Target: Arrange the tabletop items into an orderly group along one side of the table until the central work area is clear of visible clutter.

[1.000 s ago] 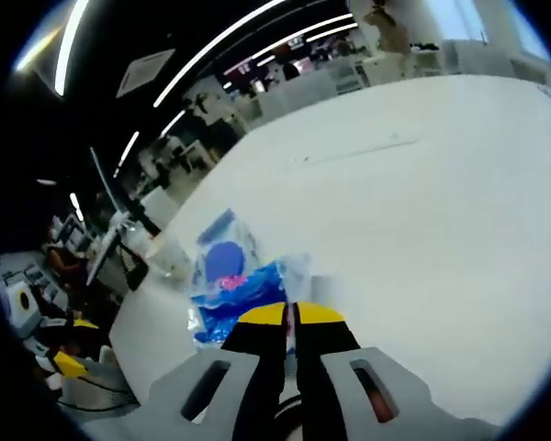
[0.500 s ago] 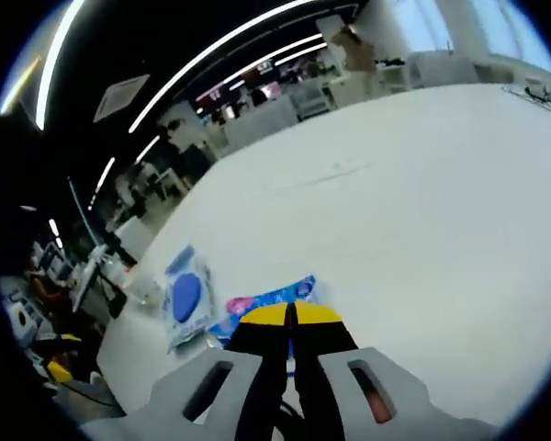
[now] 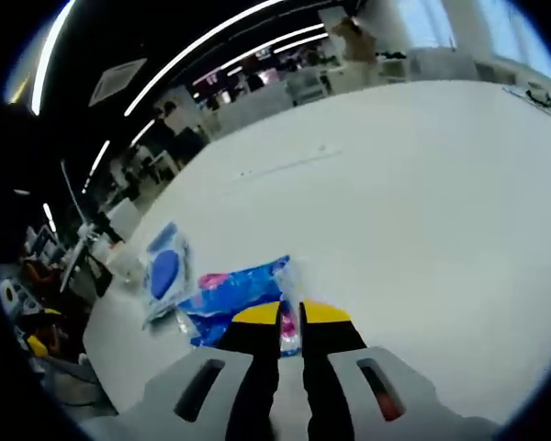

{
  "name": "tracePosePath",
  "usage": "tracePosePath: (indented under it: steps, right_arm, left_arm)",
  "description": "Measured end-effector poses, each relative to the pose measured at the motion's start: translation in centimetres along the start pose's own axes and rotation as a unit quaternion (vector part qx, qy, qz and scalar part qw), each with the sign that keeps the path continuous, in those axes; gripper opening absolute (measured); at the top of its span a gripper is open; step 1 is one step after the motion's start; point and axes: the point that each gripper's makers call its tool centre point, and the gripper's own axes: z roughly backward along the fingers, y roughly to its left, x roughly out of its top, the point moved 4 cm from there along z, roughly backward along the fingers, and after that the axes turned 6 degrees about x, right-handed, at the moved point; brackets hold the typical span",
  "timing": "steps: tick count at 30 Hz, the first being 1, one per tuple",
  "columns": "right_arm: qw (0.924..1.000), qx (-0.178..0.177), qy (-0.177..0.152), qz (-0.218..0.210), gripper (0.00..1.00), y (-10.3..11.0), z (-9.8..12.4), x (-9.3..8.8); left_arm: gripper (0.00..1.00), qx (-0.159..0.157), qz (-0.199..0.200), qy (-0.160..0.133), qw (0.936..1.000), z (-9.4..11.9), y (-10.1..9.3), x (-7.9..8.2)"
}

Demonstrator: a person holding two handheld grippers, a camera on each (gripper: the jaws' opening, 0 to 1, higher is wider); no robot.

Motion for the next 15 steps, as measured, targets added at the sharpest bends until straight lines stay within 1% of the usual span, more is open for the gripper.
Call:
tracePosePath:
  steps: [3, 6, 10, 11, 13, 14, 15]
  right_arm:
    - [0.9998, 0.011, 0.010, 0.010, 0.12, 0.2, -1.0, -0.2]
    - [0.9996, 0.012, 0.021, 0.011, 0.13, 0.3, -2.0, -0.5]
    - [0.9993, 0.013, 0.030, 0.020, 0.10, 0.3, -3.1, -0.7]
    - [0.9991, 0.012, 0.034, 0.021, 0.10, -0.1, -3.5, -0.8]
    - [0.9987, 0.011, 0.042, 0.025, 0.10, -0.2, -3.8, -1.0]
    - [0.9987, 0.008, 0.043, 0.027, 0.07, -0.2, -3.9, -1.1]
    - [0.9987, 0.005, 0.043, 0.027, 0.02, -0.3, -3.9, -1.1]
  left_arm:
    - [0.71, 0.003, 0.001, 0.001, 1.0000, 0.2, 0.1, -0.1]
    - [0.71, 0.006, 0.004, 0.003, 1.0000, 0.3, 0.3, -0.4]
    - [0.71, 0.010, 0.010, 0.005, 0.9999, 0.6, 0.2, -0.7]
    - [0.71, 0.010, 0.010, 0.005, 0.9999, 0.7, 0.2, -0.8]
    - [0.71, 0.012, 0.015, 0.005, 0.9998, 0.7, 0.1, -0.9]
    - [0.71, 0.013, 0.016, 0.006, 0.9998, 0.8, 0.1, -1.0]
    - [0.70, 0.014, 0.017, 0.006, 0.9997, 0.8, 0.1, -1.1]
